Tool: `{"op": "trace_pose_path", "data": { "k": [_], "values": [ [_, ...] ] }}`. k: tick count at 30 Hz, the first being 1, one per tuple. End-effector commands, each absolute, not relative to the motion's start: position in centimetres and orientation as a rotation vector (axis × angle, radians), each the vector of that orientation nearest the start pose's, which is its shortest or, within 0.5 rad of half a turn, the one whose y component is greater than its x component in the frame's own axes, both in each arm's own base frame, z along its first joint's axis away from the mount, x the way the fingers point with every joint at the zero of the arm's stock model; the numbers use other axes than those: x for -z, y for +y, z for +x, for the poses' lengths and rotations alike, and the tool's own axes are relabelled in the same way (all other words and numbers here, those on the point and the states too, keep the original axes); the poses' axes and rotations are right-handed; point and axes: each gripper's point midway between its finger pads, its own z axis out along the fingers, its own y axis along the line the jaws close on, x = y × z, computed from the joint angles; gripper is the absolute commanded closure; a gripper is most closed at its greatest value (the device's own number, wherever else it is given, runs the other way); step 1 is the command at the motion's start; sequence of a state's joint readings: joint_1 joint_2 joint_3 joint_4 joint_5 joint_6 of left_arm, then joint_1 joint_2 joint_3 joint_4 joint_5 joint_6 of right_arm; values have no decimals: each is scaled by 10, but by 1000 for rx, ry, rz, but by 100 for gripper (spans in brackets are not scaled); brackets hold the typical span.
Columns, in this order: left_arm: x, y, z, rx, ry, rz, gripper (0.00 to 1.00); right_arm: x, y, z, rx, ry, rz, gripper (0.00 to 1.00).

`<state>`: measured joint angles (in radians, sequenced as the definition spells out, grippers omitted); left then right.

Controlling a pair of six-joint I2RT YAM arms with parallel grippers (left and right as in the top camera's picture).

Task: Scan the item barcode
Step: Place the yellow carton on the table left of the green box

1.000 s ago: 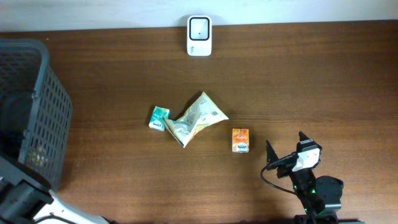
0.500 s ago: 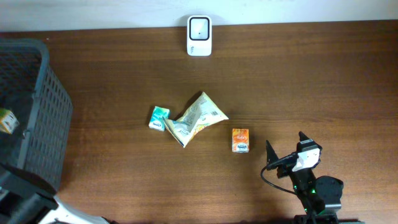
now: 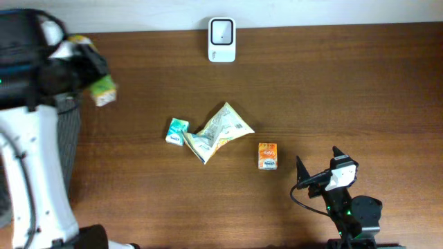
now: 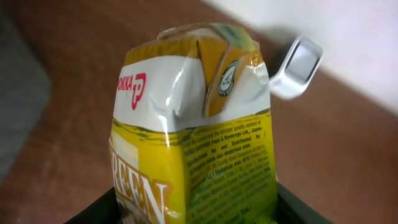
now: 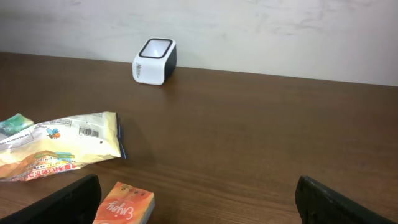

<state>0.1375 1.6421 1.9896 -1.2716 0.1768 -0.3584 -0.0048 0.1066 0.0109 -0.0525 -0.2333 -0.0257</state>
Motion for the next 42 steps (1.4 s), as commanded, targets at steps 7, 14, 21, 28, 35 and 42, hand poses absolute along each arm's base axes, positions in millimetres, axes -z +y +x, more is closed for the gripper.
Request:
{"op": "trace_pose_path", "data": {
  "k": [7, 14, 21, 28, 35, 42],
  "values": [
    [-109, -24, 399, -44, 2961, -360, 42, -140, 40, 245, -188, 1714, -189, 1],
    [-57, -32, 406, -31, 3045, -139, 39, -140, 40, 245, -188, 1714, -189, 1],
    [-67, -46, 411, 85, 3028, 65, 3, -140, 40, 245, -188, 1714, -189, 1],
    [-268, -5, 442, -47, 2543, -44, 1, -140, 40, 245, -188, 1714, -189, 1],
    [-347, 135, 383, -471, 2316, -447, 1, -140, 40, 245, -188, 1714, -189, 1],
    [-279, 166, 404, -262, 2523, -137, 1, -140, 40, 245, -188, 1714, -189, 1]
  ]
}}
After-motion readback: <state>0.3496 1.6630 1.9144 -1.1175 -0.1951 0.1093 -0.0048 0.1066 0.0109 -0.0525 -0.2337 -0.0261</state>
